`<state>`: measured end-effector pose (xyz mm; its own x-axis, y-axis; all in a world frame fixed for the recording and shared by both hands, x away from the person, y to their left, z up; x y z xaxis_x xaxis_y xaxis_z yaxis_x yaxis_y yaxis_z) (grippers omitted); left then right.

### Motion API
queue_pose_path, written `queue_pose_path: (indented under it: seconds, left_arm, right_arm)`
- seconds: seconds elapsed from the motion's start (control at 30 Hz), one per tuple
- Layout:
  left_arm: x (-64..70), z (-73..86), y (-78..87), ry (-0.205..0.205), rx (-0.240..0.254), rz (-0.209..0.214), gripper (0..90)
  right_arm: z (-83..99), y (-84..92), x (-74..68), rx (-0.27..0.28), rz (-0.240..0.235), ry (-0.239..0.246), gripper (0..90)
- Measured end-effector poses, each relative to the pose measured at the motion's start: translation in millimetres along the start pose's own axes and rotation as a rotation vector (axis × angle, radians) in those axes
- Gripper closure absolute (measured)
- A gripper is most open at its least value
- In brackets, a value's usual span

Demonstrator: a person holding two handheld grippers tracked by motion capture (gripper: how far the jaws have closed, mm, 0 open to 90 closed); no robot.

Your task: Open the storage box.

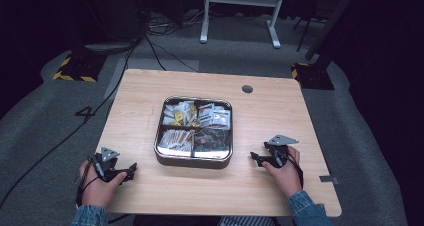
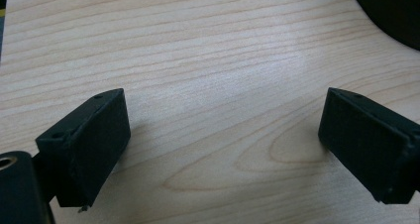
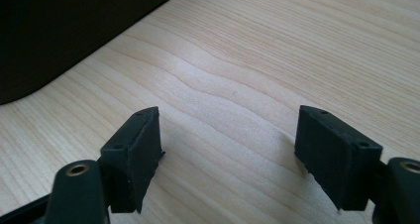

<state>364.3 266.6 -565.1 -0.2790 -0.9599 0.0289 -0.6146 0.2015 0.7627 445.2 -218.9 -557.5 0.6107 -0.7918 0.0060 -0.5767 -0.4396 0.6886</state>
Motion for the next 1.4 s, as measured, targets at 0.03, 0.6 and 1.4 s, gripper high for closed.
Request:
queue_pose_path:
  seconds: [0.03,0.6,1.4]
  left_arm:
    - [0.0,0.1,0.1,0.0,0.0,-0.002,6.2]
    - [0.2,-0.2,-0.3,0.006,0.002,-0.004,5.9]
    - [2.0,0.7,24.4,0.017,0.0,0.041,26.4]
  right_arm:
    - [0.0,0.0,0.0,0.0,0.0,0.0,26.3]
    - [0.1,0.0,0.0,-0.001,0.0,0.0,26.3]
    - [-55.5,23.6,-9.8,0.079,-0.136,-0.014,28.6]
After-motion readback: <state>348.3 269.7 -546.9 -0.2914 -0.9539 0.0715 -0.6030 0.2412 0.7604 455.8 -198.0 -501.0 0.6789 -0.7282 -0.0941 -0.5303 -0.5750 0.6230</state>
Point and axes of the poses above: each handheld gripper's, and its own axes: y roughly backward along the jaws, z roughly out of its underside, x roughly to its right, the point moved 8 cm from there along -y, roughly forward along the jaws, and after that the axes turned 2 degrees about -x, right-handed, at the moved point
